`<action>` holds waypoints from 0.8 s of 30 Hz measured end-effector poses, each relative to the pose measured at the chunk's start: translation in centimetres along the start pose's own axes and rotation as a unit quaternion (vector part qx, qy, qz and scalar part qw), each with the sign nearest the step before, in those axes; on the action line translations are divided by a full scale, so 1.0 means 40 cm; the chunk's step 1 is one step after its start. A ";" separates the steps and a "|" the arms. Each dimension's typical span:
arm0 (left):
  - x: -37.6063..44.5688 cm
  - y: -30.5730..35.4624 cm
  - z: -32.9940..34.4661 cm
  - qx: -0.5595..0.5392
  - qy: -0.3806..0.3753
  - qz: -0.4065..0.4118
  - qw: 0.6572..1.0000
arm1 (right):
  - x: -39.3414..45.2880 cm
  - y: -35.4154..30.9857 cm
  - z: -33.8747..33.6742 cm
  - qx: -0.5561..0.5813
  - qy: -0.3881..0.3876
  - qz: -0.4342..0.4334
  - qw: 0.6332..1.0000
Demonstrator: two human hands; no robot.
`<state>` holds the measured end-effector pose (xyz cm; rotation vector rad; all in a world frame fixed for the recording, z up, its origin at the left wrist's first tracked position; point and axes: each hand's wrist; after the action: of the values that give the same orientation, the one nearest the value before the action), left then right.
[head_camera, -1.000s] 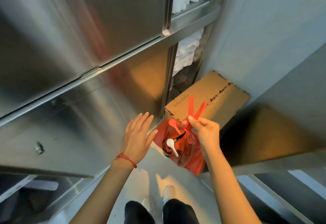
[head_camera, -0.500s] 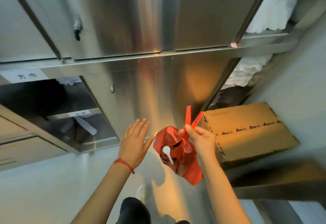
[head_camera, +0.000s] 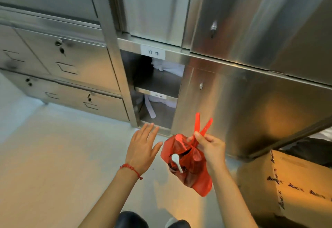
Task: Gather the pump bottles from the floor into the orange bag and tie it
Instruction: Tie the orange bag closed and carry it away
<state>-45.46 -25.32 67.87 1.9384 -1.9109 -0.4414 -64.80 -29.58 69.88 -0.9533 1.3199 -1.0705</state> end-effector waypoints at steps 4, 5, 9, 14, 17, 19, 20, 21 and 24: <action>-0.045 -0.141 -0.083 0.000 0.012 -0.047 0.999 | 0.002 0.014 0.181 -0.037 -0.054 0.016 0.998; -0.056 -0.180 -0.104 -0.005 0.019 -0.064 0.998 | 0.002 0.018 0.230 -0.040 -0.064 0.022 0.997; -0.090 -0.346 -0.197 -0.012 0.049 -0.123 0.991 | 0.000 0.027 0.431 -0.079 -0.109 0.023 0.991; -0.127 -0.536 -0.328 -0.003 0.053 -0.166 0.985 | -0.007 0.033 0.677 -0.109 -0.156 0.002 0.982; -0.152 -0.638 -0.380 0.002 0.056 -0.199 0.978 | -0.013 0.044 0.814 -0.111 -0.189 0.004 0.976; -0.164 -0.702 -0.408 0.003 0.070 -0.222 0.973 | -0.013 0.048 0.902 -0.107 -0.209 0.008 0.972; -0.170 -0.734 -0.421 0.006 0.078 -0.232 0.970 | -0.011 0.051 0.947 -0.103 -0.218 0.011 0.970; -0.177 -0.764 -0.432 0.006 0.084 -0.244 0.966 | -0.008 0.054 0.990 -0.102 -0.227 0.014 0.968; -0.188 -0.849 -0.466 0.001 0.102 -0.288 0.952 | 0.006 0.057 1.122 -0.093 -0.262 0.031 0.960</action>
<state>-6.93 -16.84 67.69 2.4233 -1.1979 -0.3707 -19.90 -31.67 69.61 -1.2262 1.0073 -0.5882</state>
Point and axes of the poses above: each hand's wrist, its own x-axis towards the middle knuckle, its own z-axis out of the palm, y = z × x, and after that the axes turned 6 degrees about -x, right-handed
